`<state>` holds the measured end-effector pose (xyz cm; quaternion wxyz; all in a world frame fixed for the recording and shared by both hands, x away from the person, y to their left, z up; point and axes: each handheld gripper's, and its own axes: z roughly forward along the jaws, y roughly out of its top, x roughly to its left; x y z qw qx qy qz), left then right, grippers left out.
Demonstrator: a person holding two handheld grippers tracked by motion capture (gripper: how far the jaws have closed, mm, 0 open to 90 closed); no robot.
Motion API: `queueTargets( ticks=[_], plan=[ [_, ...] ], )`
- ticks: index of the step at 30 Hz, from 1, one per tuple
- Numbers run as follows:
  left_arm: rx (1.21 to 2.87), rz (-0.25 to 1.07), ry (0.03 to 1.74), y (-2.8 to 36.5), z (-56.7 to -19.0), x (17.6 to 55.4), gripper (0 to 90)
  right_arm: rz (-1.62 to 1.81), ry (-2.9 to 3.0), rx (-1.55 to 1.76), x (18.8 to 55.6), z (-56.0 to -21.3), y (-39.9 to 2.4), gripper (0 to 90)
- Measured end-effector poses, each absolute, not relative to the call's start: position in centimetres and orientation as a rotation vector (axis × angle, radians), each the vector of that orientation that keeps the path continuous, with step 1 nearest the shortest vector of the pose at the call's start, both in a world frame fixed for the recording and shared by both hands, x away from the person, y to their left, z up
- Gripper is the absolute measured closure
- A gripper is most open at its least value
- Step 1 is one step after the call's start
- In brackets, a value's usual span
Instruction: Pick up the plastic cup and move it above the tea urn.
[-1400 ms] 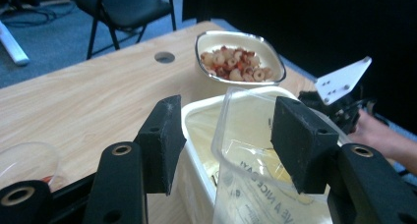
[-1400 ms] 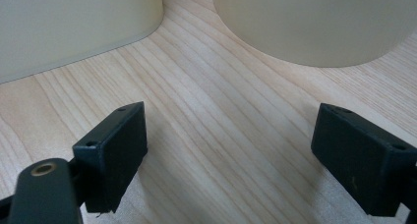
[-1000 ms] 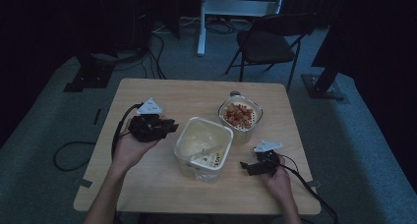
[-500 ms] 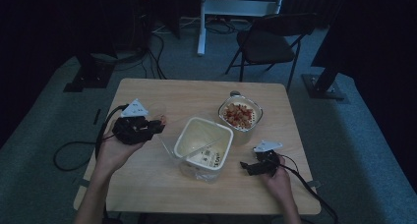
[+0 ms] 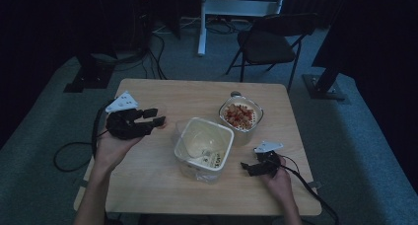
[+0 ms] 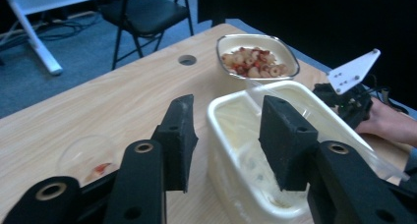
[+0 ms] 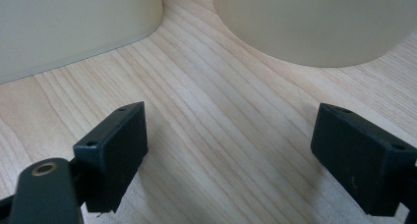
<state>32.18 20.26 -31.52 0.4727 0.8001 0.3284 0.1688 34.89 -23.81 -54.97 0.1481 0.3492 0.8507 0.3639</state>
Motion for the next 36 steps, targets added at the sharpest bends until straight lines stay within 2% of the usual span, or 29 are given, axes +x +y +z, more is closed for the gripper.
queueTargets(
  ticks=[5, 12, 14, 15, 18, 20, 26, 33, 35, 36],
  plan=[
    [1.992, 0.366, 0.776, 17.5, -31.7, 33.7, 55.9, 1.046, 2.448, 1.006, 34.9, -55.0, -23.8, 13.6],
    [2.136, 0.303, 0.786, 14.5, -33.2, 35.6, 57.4, 1.046, 2.448, 1.005, 34.9, -55.0, -23.8, 13.6],
    [2.161, 0.297, 0.797, 14.5, -33.5, 35.7, 63.3, 1.046, 2.447, 1.004, 34.9, -55.0, -23.8, 13.6],
    [2.177, 0.298, 0.801, 14.5, -33.6, 35.8, 63.3, 1.046, 2.447, 1.004, 34.9, -55.0, -23.8, 13.6],
    [2.218, 0.3, 0.809, 15.0, -33.8, 35.6, 76.2, 1.046, 2.447, 1.004, 34.9, -55.0, -23.8, 13.6],
    [2.245, 0.309, 0.806, 15.6, -33.7, 35.3, 81.2, 1.046, 2.447, 1.005, 34.9, -55.0, -23.8, 13.6],
    [2.23, 0.349, 0.834, 18.0, -32.6, 34.1, 82.7, 1.046, 2.446, 1.007, 34.9, -55.0, -23.8, 13.6],
    [2.172, 0.301, 0.801, 19.4, -31.3, 32.9, 82.9, 1.047, 2.445, 1.007, 34.9, -55.0, -23.8, 13.6],
    [2.126, 0.283, 0.767, 19.4, -31.1, 32.8, 64.2, 1.045, 2.444, 1.009, 34.9, -55.0, -23.8, 13.8],
    [2.103, 0.296, 0.765, 19.3, -31.0, 32.8, 64.2, 1.045, 2.444, 1.009, 34.9, -55.0, -23.8, 13.8]
  ],
)
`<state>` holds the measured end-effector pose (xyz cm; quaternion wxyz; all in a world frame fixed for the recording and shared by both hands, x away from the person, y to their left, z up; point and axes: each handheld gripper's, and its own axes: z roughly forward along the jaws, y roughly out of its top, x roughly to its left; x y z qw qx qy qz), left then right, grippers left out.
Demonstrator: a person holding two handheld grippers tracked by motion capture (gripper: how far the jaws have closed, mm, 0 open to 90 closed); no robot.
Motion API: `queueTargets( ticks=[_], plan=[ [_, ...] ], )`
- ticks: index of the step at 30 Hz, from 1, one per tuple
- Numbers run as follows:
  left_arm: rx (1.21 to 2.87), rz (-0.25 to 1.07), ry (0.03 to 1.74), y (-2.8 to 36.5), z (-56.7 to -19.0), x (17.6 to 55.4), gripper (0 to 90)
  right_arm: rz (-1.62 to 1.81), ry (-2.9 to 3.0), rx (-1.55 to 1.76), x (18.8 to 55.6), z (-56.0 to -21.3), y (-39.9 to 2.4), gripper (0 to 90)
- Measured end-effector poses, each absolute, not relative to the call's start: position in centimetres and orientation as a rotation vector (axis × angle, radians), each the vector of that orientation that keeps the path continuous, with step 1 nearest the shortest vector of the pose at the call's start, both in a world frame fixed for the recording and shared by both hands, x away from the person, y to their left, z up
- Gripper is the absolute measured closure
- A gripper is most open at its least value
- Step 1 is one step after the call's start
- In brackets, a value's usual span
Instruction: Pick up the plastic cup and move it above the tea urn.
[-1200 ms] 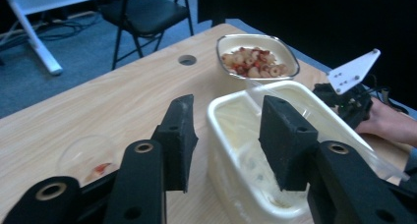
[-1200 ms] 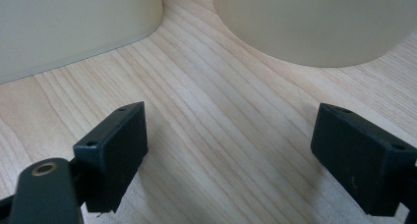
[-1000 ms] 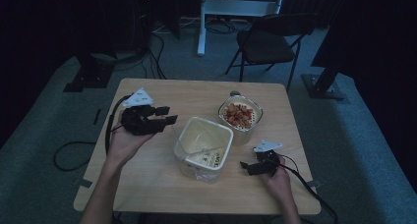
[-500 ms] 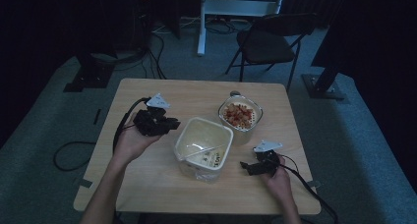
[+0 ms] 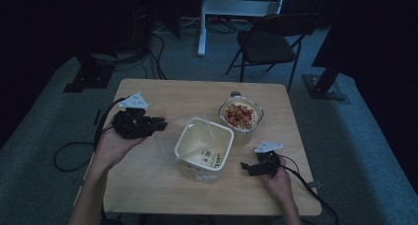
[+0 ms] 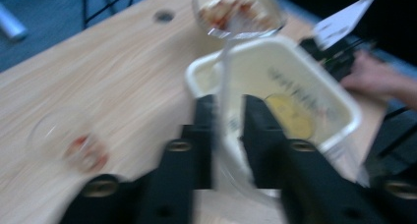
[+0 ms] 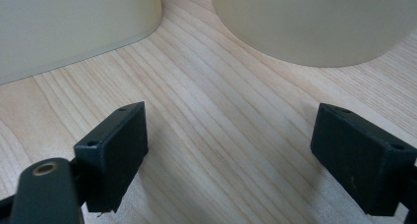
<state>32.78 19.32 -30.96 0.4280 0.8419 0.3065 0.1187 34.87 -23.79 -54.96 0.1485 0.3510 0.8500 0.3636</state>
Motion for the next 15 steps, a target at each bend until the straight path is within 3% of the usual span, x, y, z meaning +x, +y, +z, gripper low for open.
queueTargets(
  ticks=[3, 15],
  plan=[
    [2.058, 0.289, 0.749, 19.25, -30.61, 32.77, 58.2, 1.045, 2.444, 1.009, 34.87, -54.96, -23.8, 13.8],
    [2.039, 0.328, 0.787, 19.33, -31.34, 33.61, 55.0, 1.045, 2.444, 1.011, 34.87, -54.96, -23.79, 13.8]
  ],
)
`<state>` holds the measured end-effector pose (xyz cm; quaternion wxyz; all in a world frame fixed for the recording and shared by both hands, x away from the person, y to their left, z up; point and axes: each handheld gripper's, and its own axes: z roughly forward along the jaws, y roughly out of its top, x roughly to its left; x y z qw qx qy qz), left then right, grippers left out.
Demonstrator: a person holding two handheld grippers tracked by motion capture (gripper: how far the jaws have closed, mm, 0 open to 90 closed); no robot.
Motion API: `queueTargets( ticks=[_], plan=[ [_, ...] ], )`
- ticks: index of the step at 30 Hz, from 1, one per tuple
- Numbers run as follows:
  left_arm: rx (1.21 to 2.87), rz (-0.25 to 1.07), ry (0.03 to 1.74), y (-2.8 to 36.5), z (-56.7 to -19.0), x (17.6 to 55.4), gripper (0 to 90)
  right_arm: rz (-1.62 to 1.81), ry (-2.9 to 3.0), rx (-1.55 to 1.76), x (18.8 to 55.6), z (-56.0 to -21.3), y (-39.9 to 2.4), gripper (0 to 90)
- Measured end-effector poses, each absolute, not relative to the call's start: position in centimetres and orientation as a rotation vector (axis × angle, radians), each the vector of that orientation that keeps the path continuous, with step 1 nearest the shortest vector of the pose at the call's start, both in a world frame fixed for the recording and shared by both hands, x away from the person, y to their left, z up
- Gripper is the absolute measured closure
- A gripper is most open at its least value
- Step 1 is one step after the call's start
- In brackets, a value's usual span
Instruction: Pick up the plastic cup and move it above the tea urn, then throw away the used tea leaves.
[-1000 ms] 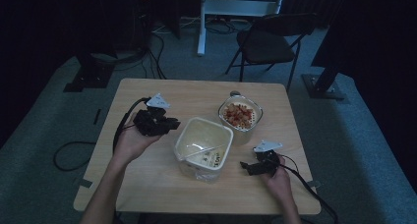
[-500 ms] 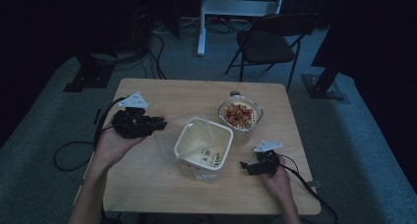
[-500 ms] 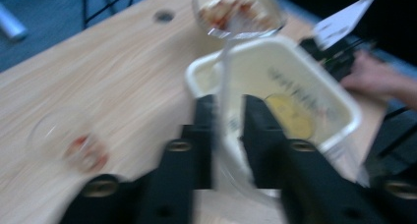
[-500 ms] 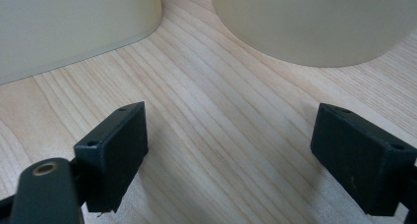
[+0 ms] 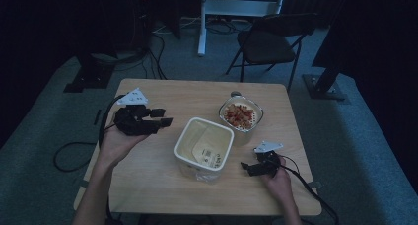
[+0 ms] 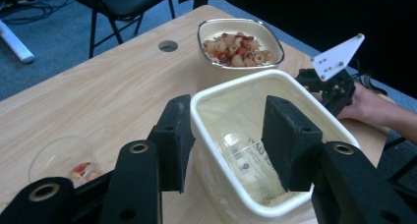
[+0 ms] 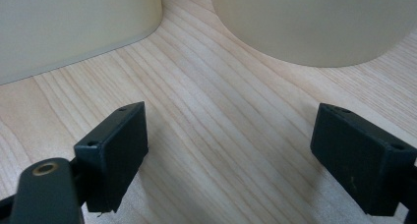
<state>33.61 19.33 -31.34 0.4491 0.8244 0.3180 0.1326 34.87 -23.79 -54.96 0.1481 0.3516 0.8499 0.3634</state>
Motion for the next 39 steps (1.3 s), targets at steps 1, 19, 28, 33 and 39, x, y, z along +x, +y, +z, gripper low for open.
queueTargets(
  ticks=[1, 19, 28, 33, 39],
  plan=[
    [2.037, 0.33, 0.791, 19.4, -31.5, 33.7, 54.9, 1.046, 2.444, 1.009, 34.9, -55.0, -23.8, 13.8],
    [1.831, 0.491, 0.949, 23.1, -36.3, 36.4, 41.1, 1.047, 2.444, 1.007, 34.9, -55.0, -23.8, 13.6],
    [1.775, 0.523, 1.037, 24.9, -41.9, 38.9, 28.2, 1.046, 2.445, 1.006, 34.9, -55.0, -23.8, 13.5],
    [1.78, 0.544, 1.1, 25.0, -44.4, 40.1, 23.3, 1.045, 2.446, 1.008, 34.9, -55.0, -23.8, 13.5],
    [1.823, 0.575, 1.147, 24.6, -46.5, 41.3, 17.6, 1.045, 2.444, 1.011, 34.9, -55.0, -23.8, 13.6]
  ],
)
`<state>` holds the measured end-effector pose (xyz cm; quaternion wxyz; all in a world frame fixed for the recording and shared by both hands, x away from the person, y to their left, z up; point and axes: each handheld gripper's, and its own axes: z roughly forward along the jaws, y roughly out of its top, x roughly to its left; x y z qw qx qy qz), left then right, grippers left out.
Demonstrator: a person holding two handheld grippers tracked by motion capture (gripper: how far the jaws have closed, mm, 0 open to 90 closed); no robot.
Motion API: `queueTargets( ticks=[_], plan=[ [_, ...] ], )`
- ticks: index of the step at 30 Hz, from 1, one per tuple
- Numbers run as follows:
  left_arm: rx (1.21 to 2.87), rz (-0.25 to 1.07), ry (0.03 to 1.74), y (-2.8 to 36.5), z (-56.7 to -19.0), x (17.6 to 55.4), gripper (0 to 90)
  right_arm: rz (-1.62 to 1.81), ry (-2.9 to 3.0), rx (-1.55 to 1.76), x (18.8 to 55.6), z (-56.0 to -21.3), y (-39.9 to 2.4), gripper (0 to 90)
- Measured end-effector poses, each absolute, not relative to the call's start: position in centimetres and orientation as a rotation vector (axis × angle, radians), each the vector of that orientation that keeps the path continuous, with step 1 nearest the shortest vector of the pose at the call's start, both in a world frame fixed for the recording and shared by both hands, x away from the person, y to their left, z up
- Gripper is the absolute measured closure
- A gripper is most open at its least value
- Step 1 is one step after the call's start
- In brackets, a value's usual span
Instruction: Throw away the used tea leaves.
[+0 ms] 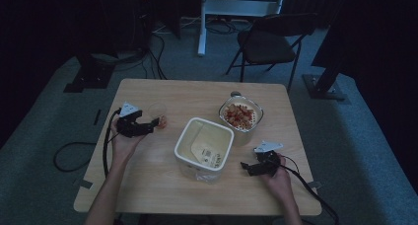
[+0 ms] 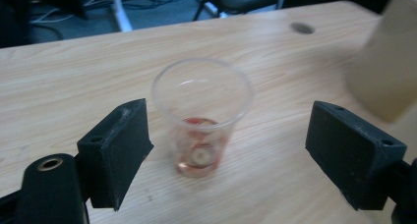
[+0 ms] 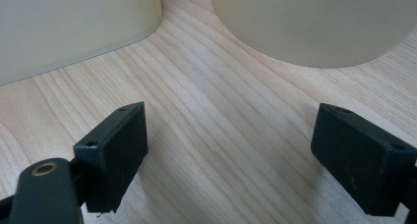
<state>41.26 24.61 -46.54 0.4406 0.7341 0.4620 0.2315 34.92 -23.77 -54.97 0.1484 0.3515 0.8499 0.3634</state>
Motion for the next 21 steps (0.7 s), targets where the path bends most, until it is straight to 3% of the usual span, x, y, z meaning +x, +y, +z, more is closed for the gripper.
queueTargets(
  ticks=[12, 21],
  plan=[
    [1.804, 0.519, 1.171, 24.2, -49.9, 44.0, 11.2, 1.045, 2.444, 1.011, 34.9, -55.0, -23.8, 13.7],
    [1.797, 0.588, 1.228, 23.3, -51.6, 45.6, 15.5, 1.045, 2.444, 1.01, 34.9, -55.0, -23.8, 13.7]
  ],
)
